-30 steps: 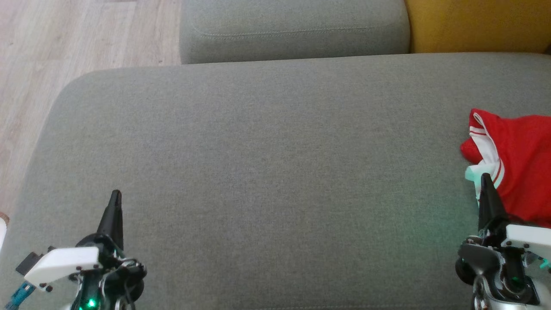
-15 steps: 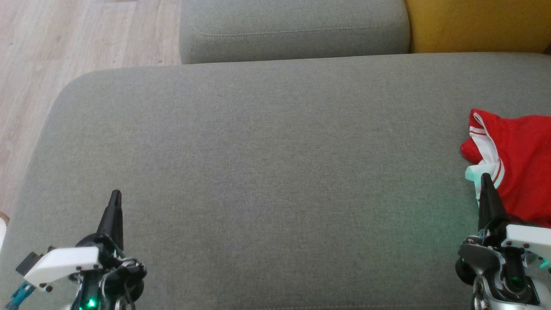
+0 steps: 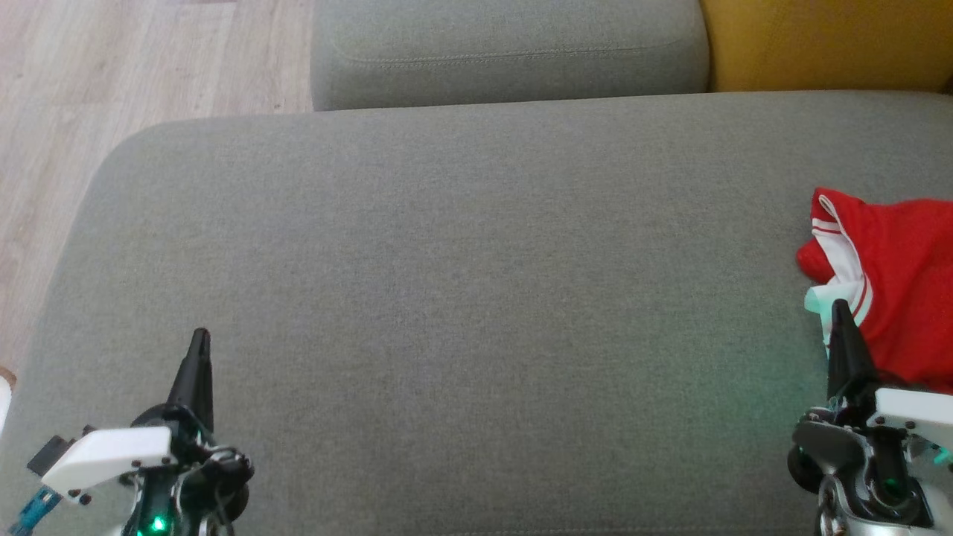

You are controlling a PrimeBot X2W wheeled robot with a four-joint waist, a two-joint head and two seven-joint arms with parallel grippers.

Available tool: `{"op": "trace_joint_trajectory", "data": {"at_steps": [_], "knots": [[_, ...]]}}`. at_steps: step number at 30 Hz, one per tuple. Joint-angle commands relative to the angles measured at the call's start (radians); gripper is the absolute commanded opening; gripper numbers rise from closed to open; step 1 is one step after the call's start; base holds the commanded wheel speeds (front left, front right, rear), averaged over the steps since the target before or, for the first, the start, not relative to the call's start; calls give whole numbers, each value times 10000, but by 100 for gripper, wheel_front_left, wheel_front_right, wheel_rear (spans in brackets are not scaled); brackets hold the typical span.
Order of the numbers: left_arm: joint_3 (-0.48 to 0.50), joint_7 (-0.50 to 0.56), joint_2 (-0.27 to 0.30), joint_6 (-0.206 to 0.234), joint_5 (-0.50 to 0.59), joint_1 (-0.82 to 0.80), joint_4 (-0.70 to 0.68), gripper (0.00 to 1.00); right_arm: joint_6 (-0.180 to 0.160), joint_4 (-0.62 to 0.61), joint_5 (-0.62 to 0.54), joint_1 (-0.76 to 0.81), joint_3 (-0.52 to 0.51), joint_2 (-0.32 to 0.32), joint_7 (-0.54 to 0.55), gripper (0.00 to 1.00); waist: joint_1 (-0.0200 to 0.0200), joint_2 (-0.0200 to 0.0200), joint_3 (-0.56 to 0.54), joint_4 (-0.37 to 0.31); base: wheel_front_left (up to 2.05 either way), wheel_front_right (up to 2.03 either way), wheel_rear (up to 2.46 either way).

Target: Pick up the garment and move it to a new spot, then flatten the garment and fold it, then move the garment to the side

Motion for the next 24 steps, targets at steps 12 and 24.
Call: {"op": "trace_joint_trajectory", "data": {"at_steps": [12, 24], "knots": [[354, 76, 144, -73, -44, -581, -393, 0, 40, -397, 71, -209, 206, -68, 58, 0, 0, 0, 0, 0, 0, 0, 0], [354, 76, 144, -73, -44, -581, -393, 0, 40, -397, 71, -209, 207, -68, 58, 0, 0, 0, 0, 0, 0, 0, 0]]}}
